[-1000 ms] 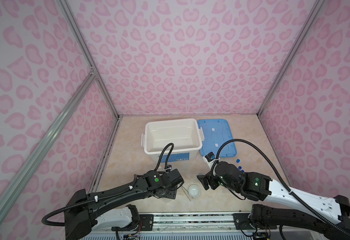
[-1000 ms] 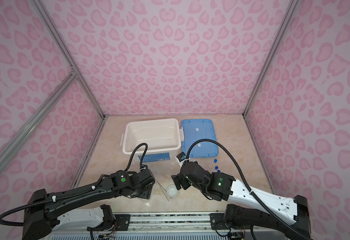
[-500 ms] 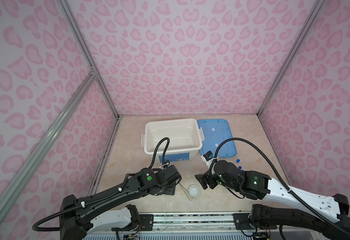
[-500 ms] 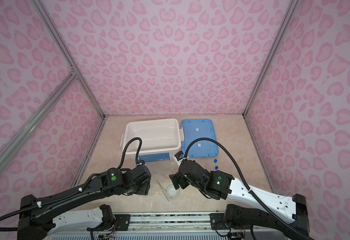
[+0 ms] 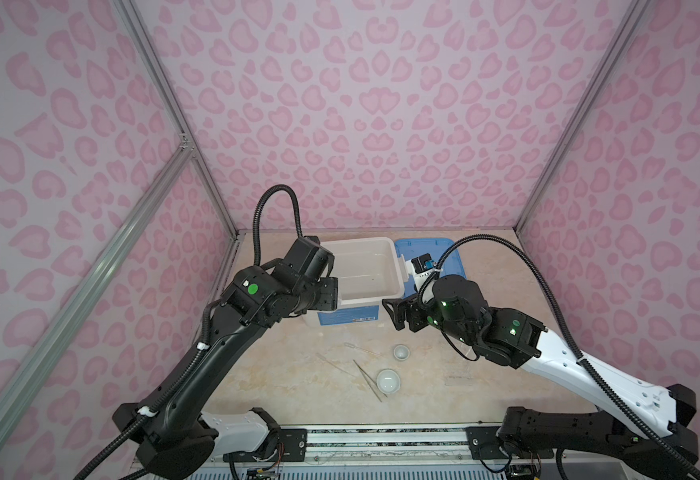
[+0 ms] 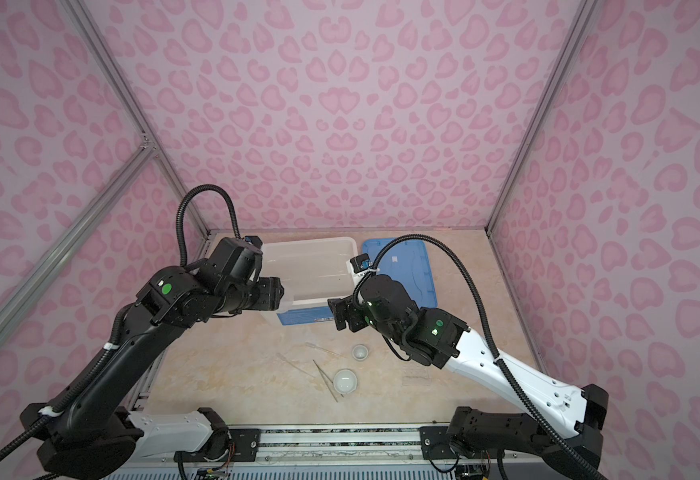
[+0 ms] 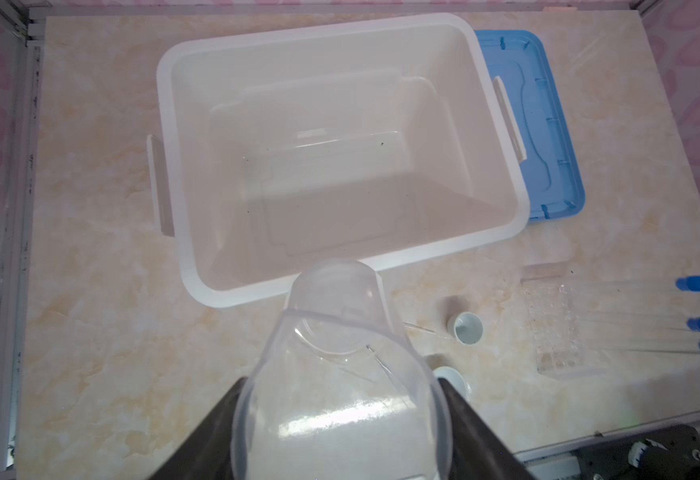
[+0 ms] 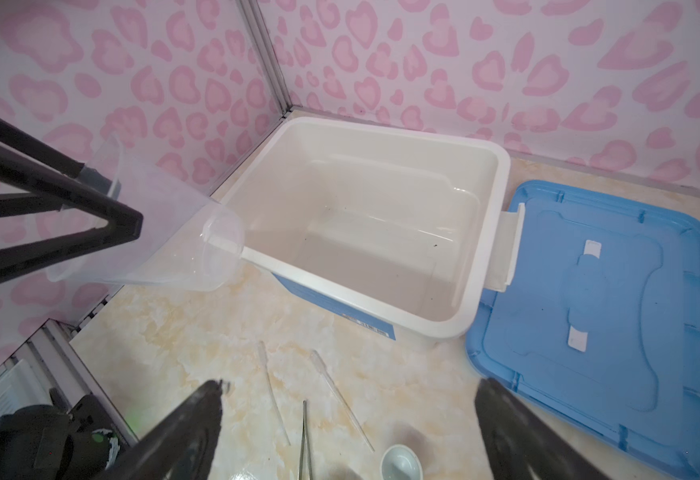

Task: Organize the chemistry lab equipment
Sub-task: 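Carry the beaker over the bin and lower it in while right gripper hovers above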

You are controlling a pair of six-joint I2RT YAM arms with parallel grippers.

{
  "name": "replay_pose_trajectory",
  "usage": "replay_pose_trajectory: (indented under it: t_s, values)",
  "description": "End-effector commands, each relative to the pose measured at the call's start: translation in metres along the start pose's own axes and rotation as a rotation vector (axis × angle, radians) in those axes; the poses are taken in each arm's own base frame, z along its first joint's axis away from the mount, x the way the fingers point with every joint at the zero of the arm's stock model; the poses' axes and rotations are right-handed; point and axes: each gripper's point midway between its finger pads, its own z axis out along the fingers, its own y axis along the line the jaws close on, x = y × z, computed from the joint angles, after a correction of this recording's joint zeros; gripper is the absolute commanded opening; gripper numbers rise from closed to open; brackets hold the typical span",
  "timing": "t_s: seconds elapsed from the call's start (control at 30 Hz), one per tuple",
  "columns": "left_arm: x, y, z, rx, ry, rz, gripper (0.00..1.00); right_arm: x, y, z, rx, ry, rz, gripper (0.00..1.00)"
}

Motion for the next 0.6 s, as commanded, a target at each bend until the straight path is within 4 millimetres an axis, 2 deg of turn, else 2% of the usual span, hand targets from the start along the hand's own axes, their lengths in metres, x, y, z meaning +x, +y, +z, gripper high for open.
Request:
replay_pose_trajectory:
  t_s: [0.0, 0.17, 0.23, 0.4, 0.57]
  values:
    - [-0.021, 0.008, 0.015, -0.019, 0.008, 0.055, 0.67, -0.016, -0.004, 0.01, -0.006, -0.026, 0.012, 0.96]
    - [-0.056, 0.021, 0.064, -0.055, 0.023, 0.023, 0.65, -0.03, -0.012, 0.036, -0.012, -0.015, 0.027, 0.96]
    - [-0.066, 0.024, 0.089, -0.064, 0.039, 0.008, 0.65, -0.032, -0.012, 0.05, -0.02, -0.005, 0.018, 0.95]
    - [-0.074, 0.033, 0.143, -0.117, 0.097, 0.01, 0.65, -0.03, -0.012, 0.079, -0.037, 0.028, 0.001, 0.94]
    - [-0.075, 0.042, 0.179, -0.127, 0.123, -0.005, 0.65, -0.027, -0.017, 0.097, -0.043, 0.059, -0.005, 0.94]
